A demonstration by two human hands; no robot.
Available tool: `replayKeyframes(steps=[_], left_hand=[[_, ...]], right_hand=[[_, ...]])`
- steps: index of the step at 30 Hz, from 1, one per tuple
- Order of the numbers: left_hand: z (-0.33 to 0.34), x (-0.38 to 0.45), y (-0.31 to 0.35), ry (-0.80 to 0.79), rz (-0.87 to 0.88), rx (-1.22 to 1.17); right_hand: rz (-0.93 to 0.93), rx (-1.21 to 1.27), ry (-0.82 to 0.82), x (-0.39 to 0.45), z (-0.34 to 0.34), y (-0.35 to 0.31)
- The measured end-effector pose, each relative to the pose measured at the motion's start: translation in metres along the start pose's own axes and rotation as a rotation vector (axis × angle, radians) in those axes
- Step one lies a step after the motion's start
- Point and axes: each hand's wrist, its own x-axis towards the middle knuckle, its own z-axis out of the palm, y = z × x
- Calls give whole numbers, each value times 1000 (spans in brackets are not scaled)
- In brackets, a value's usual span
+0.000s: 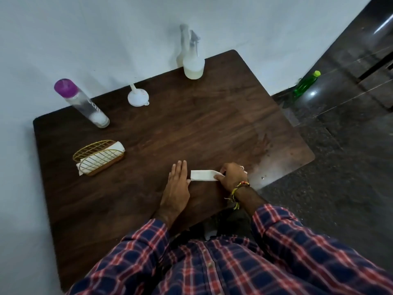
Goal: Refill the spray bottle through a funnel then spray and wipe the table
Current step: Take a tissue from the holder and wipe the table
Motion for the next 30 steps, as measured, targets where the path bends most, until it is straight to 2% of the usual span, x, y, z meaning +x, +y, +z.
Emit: replayKeyframes(steps=[4, 8, 12, 17, 21, 23, 26, 30], left_hand=[[0, 12, 16, -17, -21, 10], [6, 33, 41, -95, -29, 50], [25, 79, 94, -171, 10, 96], [63, 168, 187, -184, 100, 80], [102, 252, 255, -112, 180, 122], [119, 286, 277, -41, 151, 96], [142, 319, 289, 145, 83, 83], [158, 328, 287, 316, 126, 177]], right_hand=[[28, -48, -32, -2, -7, 5], [166, 88, 4, 5, -35, 37], [230, 223, 190, 22, -93, 87], [253, 334, 418, 57, -167, 145], [257, 421, 510, 106, -205, 192], [262, 425, 531, 135, -218, 211], [276, 418, 492, 190, -231, 234], [288, 412, 395, 269, -234, 245]])
